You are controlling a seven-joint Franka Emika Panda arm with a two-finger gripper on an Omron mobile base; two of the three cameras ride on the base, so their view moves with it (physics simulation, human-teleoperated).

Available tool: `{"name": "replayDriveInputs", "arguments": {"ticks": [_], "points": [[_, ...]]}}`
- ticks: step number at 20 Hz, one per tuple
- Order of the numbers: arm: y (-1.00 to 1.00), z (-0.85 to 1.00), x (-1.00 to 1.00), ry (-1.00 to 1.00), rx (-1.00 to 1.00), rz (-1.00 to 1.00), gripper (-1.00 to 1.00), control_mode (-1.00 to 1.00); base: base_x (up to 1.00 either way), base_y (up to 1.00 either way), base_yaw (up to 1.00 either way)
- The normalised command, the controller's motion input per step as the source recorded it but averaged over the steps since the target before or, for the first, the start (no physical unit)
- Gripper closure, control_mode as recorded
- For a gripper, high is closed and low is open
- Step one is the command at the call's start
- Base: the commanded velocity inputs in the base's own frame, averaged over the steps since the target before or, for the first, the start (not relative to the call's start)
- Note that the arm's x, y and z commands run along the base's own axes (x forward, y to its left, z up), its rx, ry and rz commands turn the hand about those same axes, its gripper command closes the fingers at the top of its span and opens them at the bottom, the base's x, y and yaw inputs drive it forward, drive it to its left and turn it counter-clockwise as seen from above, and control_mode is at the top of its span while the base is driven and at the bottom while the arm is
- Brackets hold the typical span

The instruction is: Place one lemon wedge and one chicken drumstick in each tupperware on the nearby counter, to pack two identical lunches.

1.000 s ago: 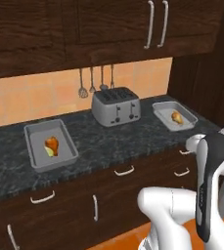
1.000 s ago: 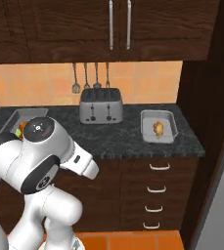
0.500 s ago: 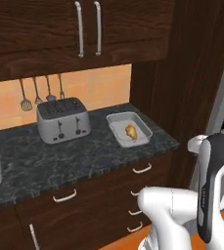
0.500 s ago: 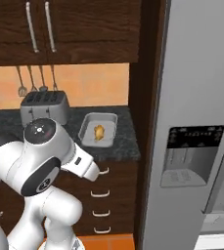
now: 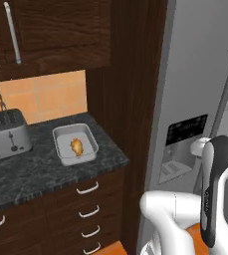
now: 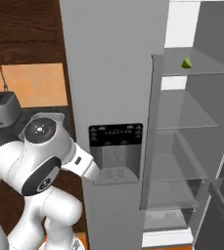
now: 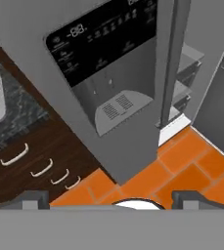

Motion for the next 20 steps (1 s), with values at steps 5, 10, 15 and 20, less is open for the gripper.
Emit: {"name": "replayDriveInputs", "arguments": {"ticks": [5, 10, 15, 20], "points": [[0.00, 0.00, 0.00, 0.00, 0.00, 0.00, -1.00, 1.00, -0.12, -1.00, -0.02], [0.00, 0.00, 0.00, 0.00, 0.00, 0.00, -1.00, 1.00, 0.28, -0.95, 0.01], [0.00, 0.00, 0.00, 0.00, 0.00, 0.00, -1.00, 1.00, 0.27, -0.40, 0.10], [0.00, 0.00, 0.00, 0.00, 0.00, 0.00, -1.00, 1.00, 0.46, 0.07, 0.08]]}}
